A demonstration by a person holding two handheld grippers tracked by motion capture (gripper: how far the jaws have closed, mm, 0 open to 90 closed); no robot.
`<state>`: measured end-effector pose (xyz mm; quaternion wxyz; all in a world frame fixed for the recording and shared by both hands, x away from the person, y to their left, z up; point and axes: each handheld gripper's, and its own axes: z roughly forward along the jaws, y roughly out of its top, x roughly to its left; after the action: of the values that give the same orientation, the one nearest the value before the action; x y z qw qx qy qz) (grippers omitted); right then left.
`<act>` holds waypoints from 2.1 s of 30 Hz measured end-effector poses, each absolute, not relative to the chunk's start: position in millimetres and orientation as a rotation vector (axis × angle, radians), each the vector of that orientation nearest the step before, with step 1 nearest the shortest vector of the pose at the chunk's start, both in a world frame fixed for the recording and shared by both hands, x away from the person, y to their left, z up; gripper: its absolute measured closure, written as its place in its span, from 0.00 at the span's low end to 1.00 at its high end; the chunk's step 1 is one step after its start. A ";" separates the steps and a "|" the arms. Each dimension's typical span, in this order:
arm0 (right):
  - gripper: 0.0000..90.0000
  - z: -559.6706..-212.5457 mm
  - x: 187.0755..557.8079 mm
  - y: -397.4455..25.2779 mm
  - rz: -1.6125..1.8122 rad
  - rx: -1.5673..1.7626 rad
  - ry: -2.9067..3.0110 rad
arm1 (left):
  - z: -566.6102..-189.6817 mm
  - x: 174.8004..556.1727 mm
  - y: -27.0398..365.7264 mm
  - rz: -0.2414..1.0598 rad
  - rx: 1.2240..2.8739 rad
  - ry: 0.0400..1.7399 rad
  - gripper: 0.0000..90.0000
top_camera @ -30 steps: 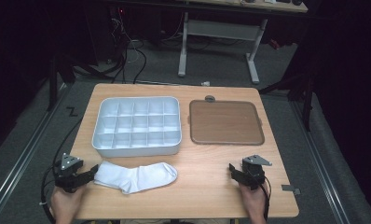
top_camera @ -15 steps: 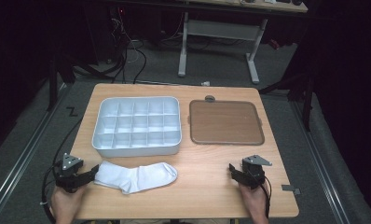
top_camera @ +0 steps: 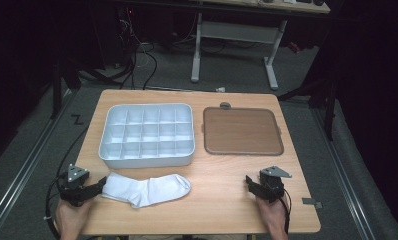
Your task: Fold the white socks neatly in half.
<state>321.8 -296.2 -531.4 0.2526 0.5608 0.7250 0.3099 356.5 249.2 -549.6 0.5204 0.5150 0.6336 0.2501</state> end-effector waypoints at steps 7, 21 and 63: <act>0.54 -528.9 321.4 -296.8 0.857 1.558 1.974 | -546.0 355.8 257.2 0.526 1.169 1.538 0.36; 0.66 -512.2 310.2 -265.8 1.030 1.444 2.008 | -529.7 340.5 263.4 0.449 1.064 1.489 0.47; 0.81 -524.5 327.6 -123.3 1.133 1.121 2.430 | -530.7 327.6 223.4 0.330 1.215 1.571 0.62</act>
<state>327.6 -123.3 -524.5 0.1176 0.3832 0.8303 0.3873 327.6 223.4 -530.7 0.5347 0.5100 0.6594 0.1386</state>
